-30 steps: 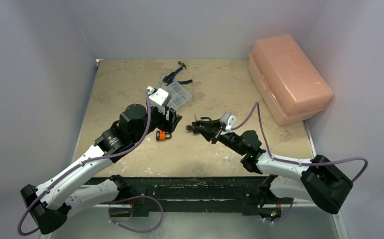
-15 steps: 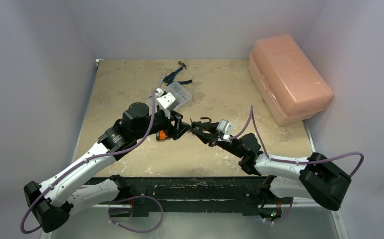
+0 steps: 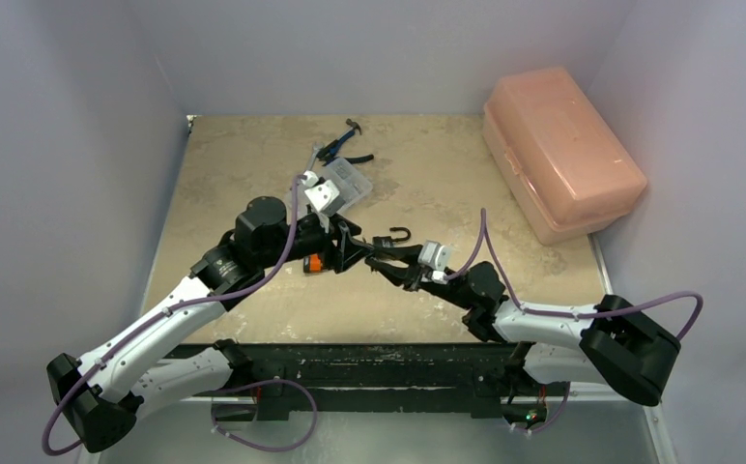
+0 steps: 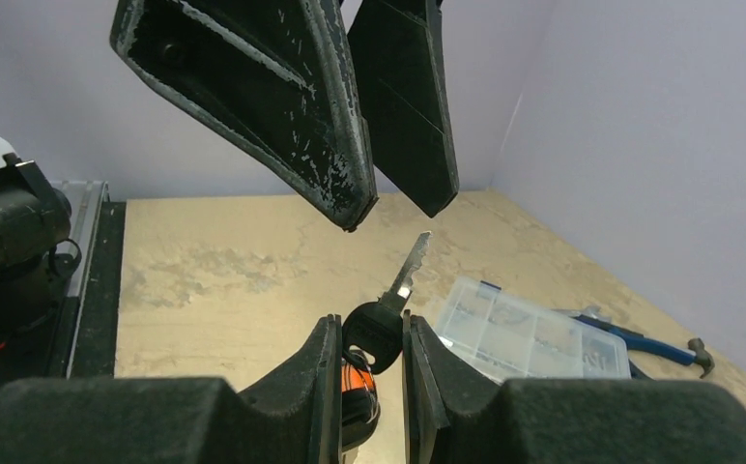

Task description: Unlock with the key

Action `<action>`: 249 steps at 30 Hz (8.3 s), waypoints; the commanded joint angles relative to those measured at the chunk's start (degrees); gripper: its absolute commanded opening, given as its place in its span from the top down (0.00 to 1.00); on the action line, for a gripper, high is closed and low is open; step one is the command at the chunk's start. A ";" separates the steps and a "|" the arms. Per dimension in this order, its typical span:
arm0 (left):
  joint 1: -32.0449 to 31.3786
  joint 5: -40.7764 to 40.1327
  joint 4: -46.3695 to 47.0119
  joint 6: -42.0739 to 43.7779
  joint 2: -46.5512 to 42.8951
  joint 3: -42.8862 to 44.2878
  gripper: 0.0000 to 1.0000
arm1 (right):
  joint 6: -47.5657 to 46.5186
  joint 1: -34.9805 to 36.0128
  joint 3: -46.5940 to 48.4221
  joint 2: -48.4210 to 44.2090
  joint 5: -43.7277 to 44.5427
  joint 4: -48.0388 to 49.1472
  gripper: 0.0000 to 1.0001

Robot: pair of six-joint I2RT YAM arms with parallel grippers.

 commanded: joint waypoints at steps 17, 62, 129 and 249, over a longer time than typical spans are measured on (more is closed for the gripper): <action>1.89 21.62 7.95 3.54 -7.47 -2.19 0.37 | 21.11 -2.77 -4.16 -1.71 -23.00 24.06 1.00; 4.24 26.39 28.36 -26.69 -7.54 -3.22 0.56 | 38.76 -5.37 9.60 -2.47 -22.89 37.05 1.00; 4.01 24.59 35.29 -26.68 -8.01 -9.38 0.65 | 42.77 -5.34 10.07 0.94 -22.25 37.05 1.00; 3.99 -17.90 11.64 -36.23 -4.85 -9.09 0.82 | 11.75 3.34 12.56 7.17 11.28 -2.26 1.00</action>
